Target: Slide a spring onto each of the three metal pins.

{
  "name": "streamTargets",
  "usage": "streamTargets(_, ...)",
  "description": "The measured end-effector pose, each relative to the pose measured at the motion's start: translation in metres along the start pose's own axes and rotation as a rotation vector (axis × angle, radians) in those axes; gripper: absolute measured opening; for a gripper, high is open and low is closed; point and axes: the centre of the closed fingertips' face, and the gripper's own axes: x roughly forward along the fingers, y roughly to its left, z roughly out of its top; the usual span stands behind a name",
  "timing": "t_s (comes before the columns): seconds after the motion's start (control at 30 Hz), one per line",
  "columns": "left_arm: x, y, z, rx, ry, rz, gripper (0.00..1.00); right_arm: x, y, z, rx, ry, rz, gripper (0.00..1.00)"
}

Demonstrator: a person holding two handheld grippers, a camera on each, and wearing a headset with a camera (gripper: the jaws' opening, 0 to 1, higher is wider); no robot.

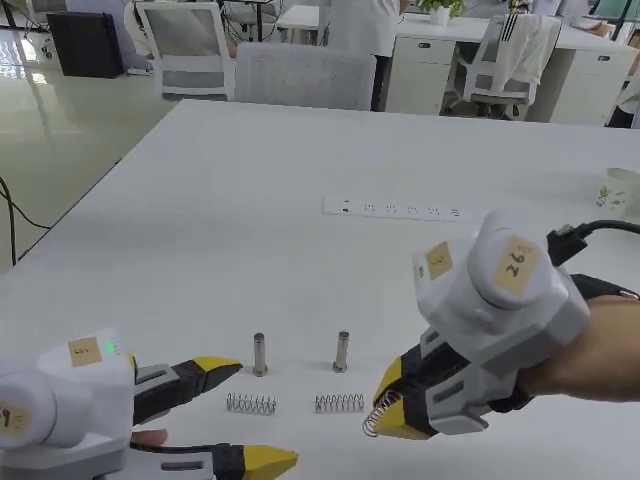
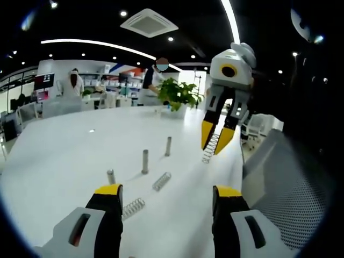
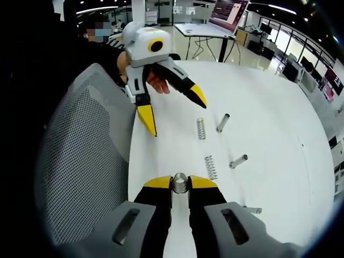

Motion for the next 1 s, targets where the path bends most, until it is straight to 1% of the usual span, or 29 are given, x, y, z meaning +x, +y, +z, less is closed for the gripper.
streamTargets(0.27, -0.004, 0.004, -0.001, -0.009, -0.008, 0.021, 0.66, -0.008, -0.010, -0.007, 0.012, 0.014, -0.023, 0.08)
streamTargets(0.4, -0.007, 0.006, 0.000, -0.015, -0.016, 0.034, 0.66, -0.011, -0.014, -0.010, 0.019, 0.019, -0.030, 0.08)
streamTargets(0.53, -0.008, 0.007, -0.001, -0.015, -0.015, 0.038, 0.66, -0.014, -0.018, -0.014, 0.021, 0.028, -0.034, 0.08)
streamTargets(0.73, -0.009, 0.007, -0.002, -0.018, -0.015, 0.045, 0.67, -0.019, -0.027, -0.021, 0.032, 0.043, -0.045, 0.08)
streamTargets(0.87, -0.009, 0.007, -0.002, -0.022, -0.017, 0.047, 0.67, -0.023, -0.033, -0.028, 0.033, 0.065, -0.051, 0.08)
streamTargets(1.0, -0.009, 0.007, -0.003, -0.022, -0.018, 0.050, 0.67, -0.028, -0.042, -0.033, 0.042, 0.076, -0.064, 0.08)
